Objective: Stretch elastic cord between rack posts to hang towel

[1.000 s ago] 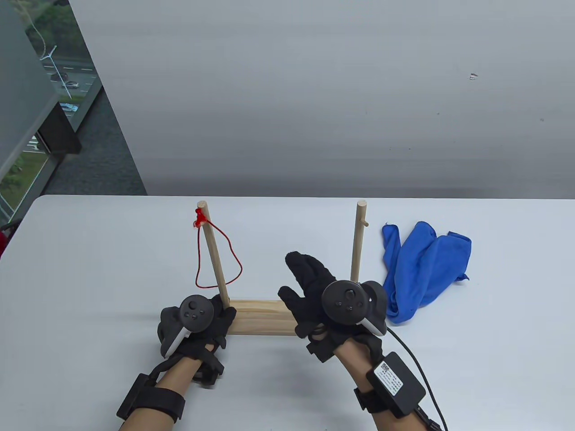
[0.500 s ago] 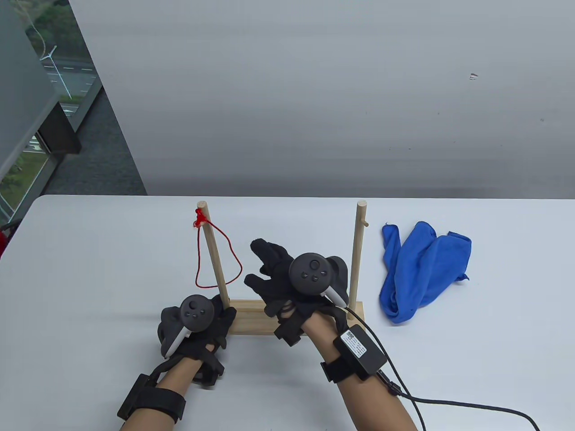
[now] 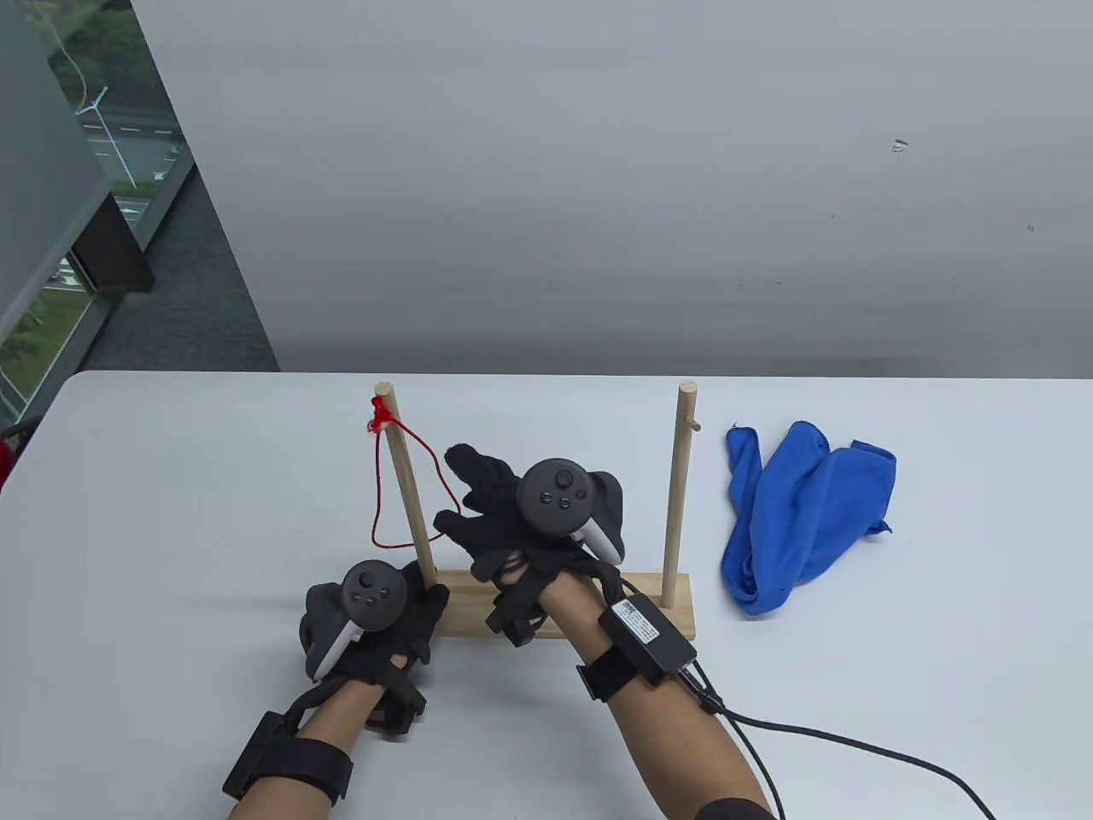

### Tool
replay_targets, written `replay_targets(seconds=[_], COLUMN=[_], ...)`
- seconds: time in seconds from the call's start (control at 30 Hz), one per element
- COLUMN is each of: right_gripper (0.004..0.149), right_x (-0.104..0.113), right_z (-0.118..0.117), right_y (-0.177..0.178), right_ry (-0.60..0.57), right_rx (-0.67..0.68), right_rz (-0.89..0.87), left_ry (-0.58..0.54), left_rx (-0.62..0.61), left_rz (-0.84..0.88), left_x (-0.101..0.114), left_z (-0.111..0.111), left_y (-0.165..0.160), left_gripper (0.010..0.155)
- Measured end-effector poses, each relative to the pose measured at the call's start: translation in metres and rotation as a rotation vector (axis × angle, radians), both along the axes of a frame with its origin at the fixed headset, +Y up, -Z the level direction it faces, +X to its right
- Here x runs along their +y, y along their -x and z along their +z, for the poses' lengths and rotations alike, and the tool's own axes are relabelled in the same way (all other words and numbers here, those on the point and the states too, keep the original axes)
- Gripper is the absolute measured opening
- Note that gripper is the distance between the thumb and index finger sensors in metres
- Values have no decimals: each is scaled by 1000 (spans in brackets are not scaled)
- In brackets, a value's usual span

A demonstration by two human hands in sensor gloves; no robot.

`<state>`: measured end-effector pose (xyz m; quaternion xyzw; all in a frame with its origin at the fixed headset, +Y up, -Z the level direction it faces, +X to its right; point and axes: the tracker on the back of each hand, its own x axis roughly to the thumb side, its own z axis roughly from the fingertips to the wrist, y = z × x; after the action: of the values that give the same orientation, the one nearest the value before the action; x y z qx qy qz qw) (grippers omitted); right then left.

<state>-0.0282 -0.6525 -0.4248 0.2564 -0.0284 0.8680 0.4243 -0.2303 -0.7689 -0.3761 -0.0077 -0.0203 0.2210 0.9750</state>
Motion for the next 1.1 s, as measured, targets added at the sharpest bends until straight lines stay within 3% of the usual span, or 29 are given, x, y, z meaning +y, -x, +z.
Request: replay_targets(seconds=[0.3, 0.57, 0.8, 1.1], right_gripper=[63, 44, 43, 41], right_x=[-11, -19, -7, 10], right_z=[-8, -5, 10, 34], right_y=[3, -6, -25, -49], right_ry=[33, 7, -121, -196], right_rx=[-32, -118, -156, -184], right_rz=[28, -1, 88, 110], left_ry=[0, 10, 30, 37], left_rx=[0, 0, -1, 13], left_rz=[0, 0, -4, -4], left_x=[0, 0, 0, 0], left_z=[0, 0, 1, 1], left_y=[0, 0, 0, -1], left_gripper=[54, 54, 54, 54])
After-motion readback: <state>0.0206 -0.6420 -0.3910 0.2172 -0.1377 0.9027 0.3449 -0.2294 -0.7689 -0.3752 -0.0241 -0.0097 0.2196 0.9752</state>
